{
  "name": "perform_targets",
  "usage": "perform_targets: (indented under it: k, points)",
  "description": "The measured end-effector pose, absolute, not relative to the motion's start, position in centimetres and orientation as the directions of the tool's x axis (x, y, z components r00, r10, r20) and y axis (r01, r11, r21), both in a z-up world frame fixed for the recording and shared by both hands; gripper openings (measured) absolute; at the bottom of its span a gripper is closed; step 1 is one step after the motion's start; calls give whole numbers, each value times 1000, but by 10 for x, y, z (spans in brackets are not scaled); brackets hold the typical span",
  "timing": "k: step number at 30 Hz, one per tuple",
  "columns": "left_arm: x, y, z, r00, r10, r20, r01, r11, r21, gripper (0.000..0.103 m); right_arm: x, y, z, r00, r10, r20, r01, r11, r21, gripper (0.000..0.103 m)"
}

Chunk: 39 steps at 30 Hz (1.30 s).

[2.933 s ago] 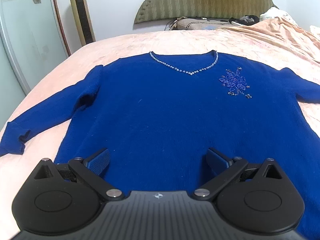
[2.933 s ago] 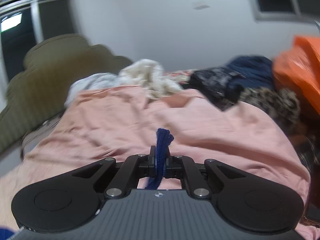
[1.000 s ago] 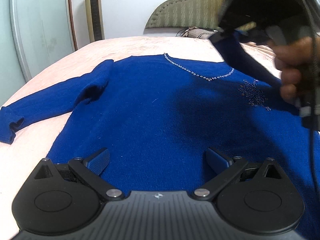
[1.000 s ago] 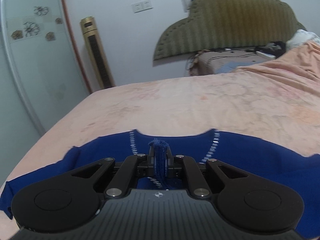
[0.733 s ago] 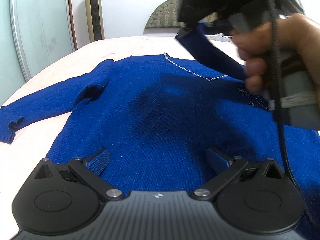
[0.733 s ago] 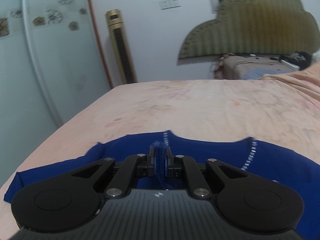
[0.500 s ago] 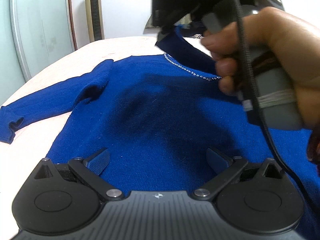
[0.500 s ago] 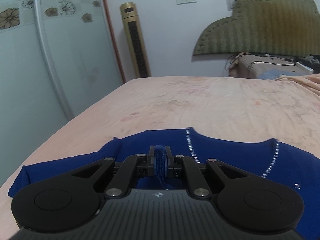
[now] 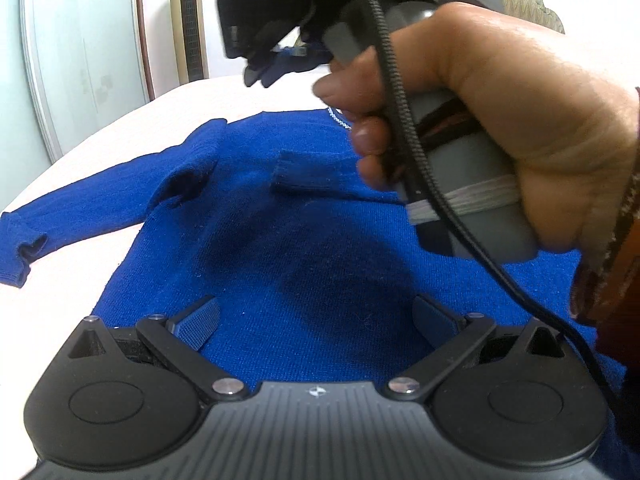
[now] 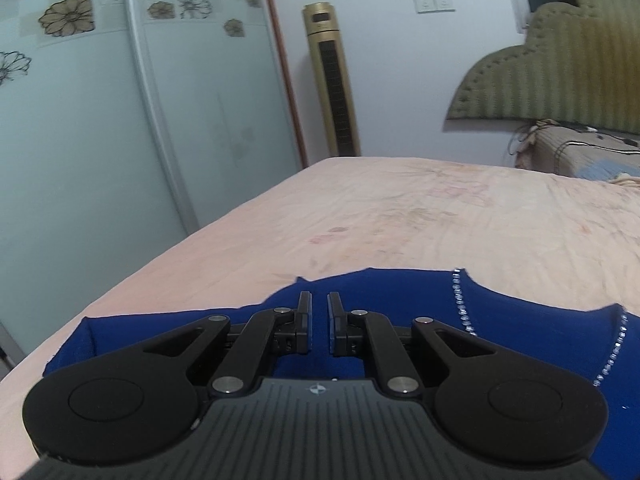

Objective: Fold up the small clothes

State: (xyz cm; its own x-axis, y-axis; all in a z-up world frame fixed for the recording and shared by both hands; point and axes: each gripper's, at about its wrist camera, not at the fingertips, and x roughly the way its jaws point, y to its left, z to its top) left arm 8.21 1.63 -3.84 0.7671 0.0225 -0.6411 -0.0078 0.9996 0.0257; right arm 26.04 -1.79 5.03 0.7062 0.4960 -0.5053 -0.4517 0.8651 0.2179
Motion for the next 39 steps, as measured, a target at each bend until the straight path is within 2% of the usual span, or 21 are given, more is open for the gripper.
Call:
perform_targets:
  k: [2,4,5,6,9,11,16,19,20,21,22,23,24,30,32,33,34,36,39]
  points:
    - [82,16,-38,767,23,-641,-8,1000,26,103,260,-17,51,707,489,-511,-452,868,205,13]
    - [82,17,-38,768,22,-641,-7,1000,25,103,261,-26,52,726,459,-512,-413,887,208,23]
    - [83,17,-38,768,21,-640,-7,1000,24,103,263,-36,54,721,466,-512,-397,884,246,30]
    - [83,18,-38,768,20,-640,-7,1000,23,103,264,-47,55,708,489,-510,-392,872,293,46]
    - [83,19,-38,768,20,-640,-7,1000,23,103,259,-68,56,699,496,-515,-398,868,296,47]
    - [83,19,-38,768,19,-640,-7,1000,22,103,248,-69,53,683,477,-552,-442,873,208,48]
    - [84,19,-39,768,20,-640,-7,1000,22,103,219,-53,27,591,481,-647,-594,803,54,55]
    - [84,19,-39,768,20,-640,-7,1000,22,103,210,-42,15,596,442,-670,-621,783,-36,56]
    - [84,19,-39,768,20,-640,-7,1000,22,103,209,-39,12,610,423,-670,-614,787,-61,56]
    - [84,19,-39,768,20,-640,-7,1000,22,103,209,-37,10,615,412,-672,-607,792,-71,45]
    - [84,19,-39,768,20,-640,-7,1000,22,103,212,-36,9,615,406,-676,-600,797,-68,23]
    - [84,19,-39,768,19,-640,-7,1000,21,103,215,-36,8,615,403,-677,-591,805,-57,11]
    - [84,19,-39,768,19,-640,-8,1000,20,103,216,-37,8,619,404,-674,-583,811,-48,4]
    - [84,19,-39,768,19,-640,-8,1000,21,103,224,-28,17,638,421,-644,-585,810,-51,0]
    - [84,19,-39,768,18,-640,-8,1000,20,103,228,-29,25,652,420,-632,-567,823,-38,7]
    - [84,19,-39,768,18,-640,-7,1000,19,103,230,-32,29,632,434,-642,-575,818,-13,21]
    - [84,19,-39,769,17,-639,-7,1000,18,103,231,-34,30,607,443,-660,-586,810,4,48]
    - [84,19,-38,769,17,-639,-7,1000,18,103,220,-37,30,595,457,-661,-630,776,-31,78]
    - [85,18,-38,769,17,-639,-5,1000,21,103,201,-29,20,626,384,-679,-659,726,-196,68]
